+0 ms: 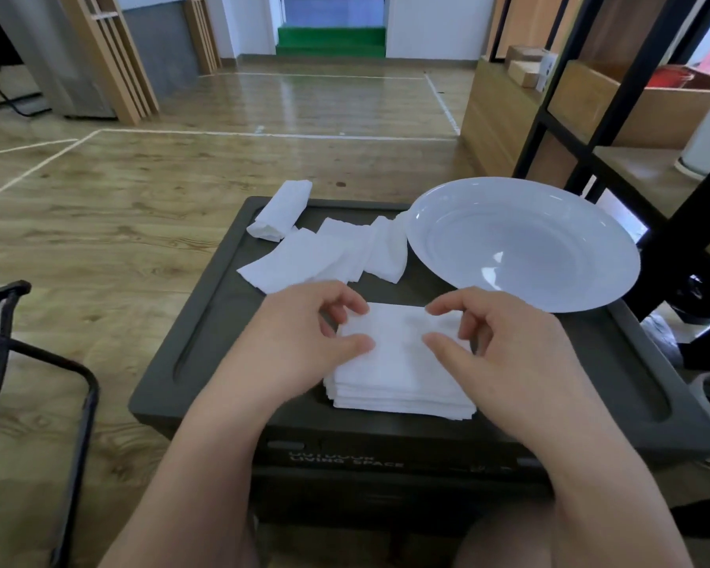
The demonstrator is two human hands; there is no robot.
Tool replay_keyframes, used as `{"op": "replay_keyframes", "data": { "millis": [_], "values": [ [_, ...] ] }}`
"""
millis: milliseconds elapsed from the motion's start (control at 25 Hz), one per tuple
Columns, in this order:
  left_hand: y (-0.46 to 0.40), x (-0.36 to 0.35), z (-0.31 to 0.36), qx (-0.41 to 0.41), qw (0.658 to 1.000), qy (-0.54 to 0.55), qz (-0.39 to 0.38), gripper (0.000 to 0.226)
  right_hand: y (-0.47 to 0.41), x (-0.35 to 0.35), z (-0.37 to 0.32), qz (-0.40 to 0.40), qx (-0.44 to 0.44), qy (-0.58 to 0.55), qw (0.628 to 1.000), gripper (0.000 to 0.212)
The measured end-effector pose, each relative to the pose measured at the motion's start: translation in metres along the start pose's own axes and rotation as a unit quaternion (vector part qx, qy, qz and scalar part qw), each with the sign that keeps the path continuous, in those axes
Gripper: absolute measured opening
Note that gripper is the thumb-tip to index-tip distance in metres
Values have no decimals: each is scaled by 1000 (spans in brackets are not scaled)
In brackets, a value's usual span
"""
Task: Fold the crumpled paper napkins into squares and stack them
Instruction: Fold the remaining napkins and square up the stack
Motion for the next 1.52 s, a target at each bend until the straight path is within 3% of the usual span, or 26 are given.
{"op": "replay_keyframes", "data": {
  "millis": [120, 160, 240, 320, 400, 600, 800, 880, 1000, 1080, 1160, 1280, 1360, 1520],
  "values": [
    [-3, -12, -11, 25, 997, -5, -68, 20, 0, -24, -5, -78, 19, 40, 996, 32],
    [-7, -8, -12, 15, 998, -14, -60, 19, 0, -28, -4, -92, 15, 44, 995, 34],
    [-21, 18, -10, -22, 997, -72, 33, 20, -1, -28, -4, -93, 13, 43, 995, 34],
    [-32, 47, -12, -41, 977, -154, 138, 34, -2, -23, -4, -73, 6, 34, 997, 31],
    [-40, 53, -23, -8, 963, -220, 153, 46, -3, -14, -6, -31, -10, 11, 999, 26],
    [-42, 54, -32, -10, 949, -239, 205, 21, -3, 0, -12, 33, -1, -47, 998, 15],
    [-31, 68, -12, -87, 940, -201, 261, 19, 0, 11, -12, 83, 14, -77, 993, 11],
    [-22, 66, 0, -125, 947, -161, 250, 18, 0, 16, -11, 103, 14, -102, 989, 13],
    [-4, 65, 22, -171, 961, 13, 218, 17, 0, 21, -13, 115, 20, -143, 983, 30],
    [6, 59, 35, -190, 964, 122, 143, 17, 0, 22, -17, 100, 25, -198, 975, 50],
    [12, 43, 49, -199, 957, 213, 14, 16, 0, 20, -19, 59, 22, -270, 961, 64],
    [19, 25, 56, -168, 927, 319, -107, 23, 2, 15, -21, -20, 29, -358, 933, 30],
    [15, 16, 45, -107, 937, 316, -107, 27, 3, 9, -20, -61, 9, -385, 921, 12],
    [7, 5, 20, -8, 976, 214, -50, 10, 1, -5, -6, -47, -52, -336, 939, 14]
  ]
}}
Point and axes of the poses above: each hand's wrist, its own y-axis away from the middle knuckle, its own x-axis out of the back of the hand, z = x × y, the point moved 8 cm from there along -y, towards the middle knuckle, and after that the axes turned 11 degrees about y, right-handed, at the moved point
